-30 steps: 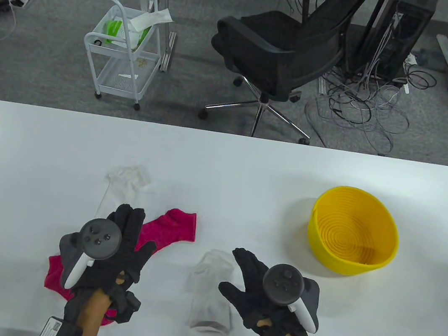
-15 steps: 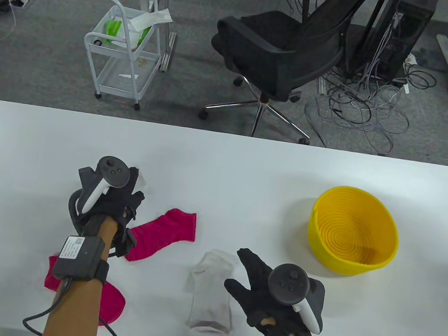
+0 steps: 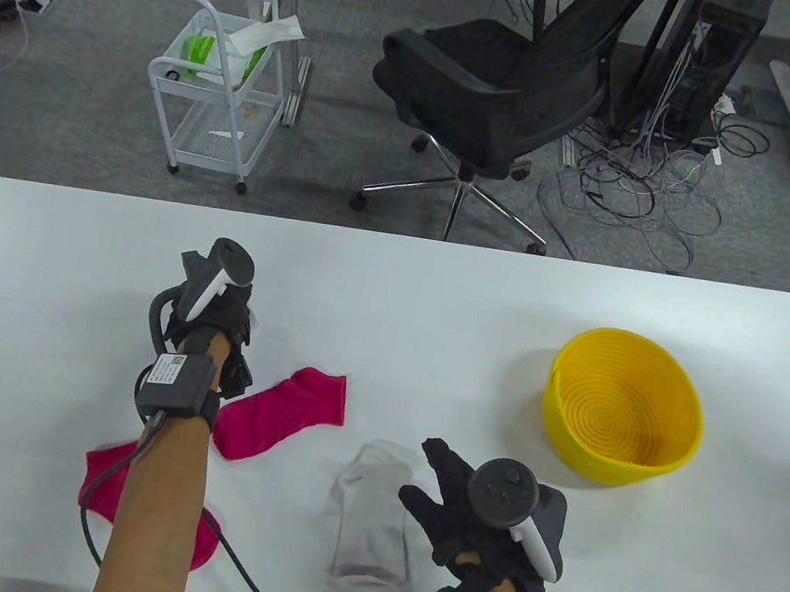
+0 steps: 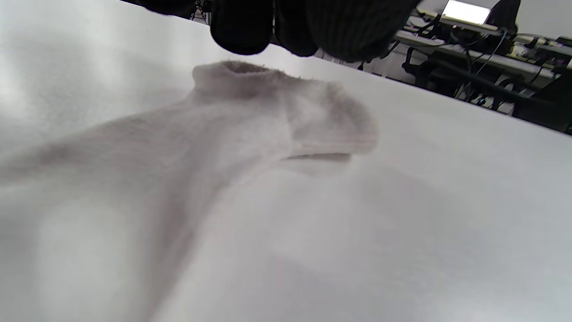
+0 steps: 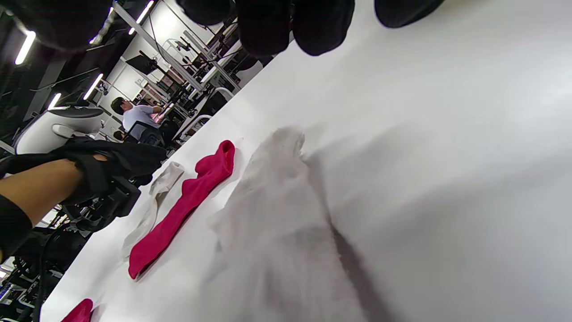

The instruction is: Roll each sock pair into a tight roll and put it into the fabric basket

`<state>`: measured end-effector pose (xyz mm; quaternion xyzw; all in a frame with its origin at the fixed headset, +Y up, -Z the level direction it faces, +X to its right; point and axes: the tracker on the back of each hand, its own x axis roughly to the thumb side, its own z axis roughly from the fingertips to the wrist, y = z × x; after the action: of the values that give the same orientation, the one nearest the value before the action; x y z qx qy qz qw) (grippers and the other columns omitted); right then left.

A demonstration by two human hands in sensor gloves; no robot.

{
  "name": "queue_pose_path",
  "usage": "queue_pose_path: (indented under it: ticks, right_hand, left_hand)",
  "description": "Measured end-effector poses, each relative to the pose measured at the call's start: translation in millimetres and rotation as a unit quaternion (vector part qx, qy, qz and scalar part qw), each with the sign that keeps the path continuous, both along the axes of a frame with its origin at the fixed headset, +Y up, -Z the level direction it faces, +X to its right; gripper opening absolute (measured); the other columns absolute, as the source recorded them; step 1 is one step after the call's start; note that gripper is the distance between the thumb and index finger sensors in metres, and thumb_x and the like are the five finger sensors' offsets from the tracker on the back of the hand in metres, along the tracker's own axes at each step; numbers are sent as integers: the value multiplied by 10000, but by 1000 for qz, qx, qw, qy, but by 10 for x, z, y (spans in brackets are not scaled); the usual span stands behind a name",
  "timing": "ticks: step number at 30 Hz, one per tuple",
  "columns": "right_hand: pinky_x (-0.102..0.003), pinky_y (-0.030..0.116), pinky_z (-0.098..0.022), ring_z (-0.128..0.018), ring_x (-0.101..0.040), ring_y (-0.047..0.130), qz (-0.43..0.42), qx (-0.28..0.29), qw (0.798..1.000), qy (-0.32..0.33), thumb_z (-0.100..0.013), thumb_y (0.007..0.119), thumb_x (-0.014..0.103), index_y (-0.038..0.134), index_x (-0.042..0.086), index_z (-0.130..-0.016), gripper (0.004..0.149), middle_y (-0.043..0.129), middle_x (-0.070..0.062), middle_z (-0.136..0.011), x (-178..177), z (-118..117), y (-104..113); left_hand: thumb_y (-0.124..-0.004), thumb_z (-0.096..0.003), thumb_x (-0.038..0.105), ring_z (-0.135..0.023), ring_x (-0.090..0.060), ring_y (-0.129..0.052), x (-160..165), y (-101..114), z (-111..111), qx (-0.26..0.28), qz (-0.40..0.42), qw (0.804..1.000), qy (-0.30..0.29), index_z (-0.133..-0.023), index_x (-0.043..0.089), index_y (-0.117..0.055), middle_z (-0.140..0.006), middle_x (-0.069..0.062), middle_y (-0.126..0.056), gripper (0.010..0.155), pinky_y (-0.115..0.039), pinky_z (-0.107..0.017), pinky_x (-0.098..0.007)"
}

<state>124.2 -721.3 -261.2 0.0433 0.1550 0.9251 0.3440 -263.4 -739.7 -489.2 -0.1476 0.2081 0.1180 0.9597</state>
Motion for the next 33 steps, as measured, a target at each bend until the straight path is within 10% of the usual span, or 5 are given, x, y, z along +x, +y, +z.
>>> queue_pose_path:
  ticks: [22,33]
  right_hand:
    - [-611,556,-702,-1050,-321,619,15,1,1000,-10,-397,664,667,293,315,-1067,842,550,0,-1133,-38,-8,-13]
    - [-609,558,-702,-1048,-320,623,7,4,1000,-14,-397,665,667,290,311,-1067,846,550,-4,-1132,-17,-14,-10]
  left_hand:
    - [-856,-359,347,-733,-224,-839,51,-240,-234,17,-98,995,14,-791,341,-801,-838,32,-852,435,-619,-654,-459]
    - [-857,-350,349,-666,-220,-896,-132,-22,-68,23,-106,994,30,-778,327,-838,-783,15,-909,430,-648,-630,-465]
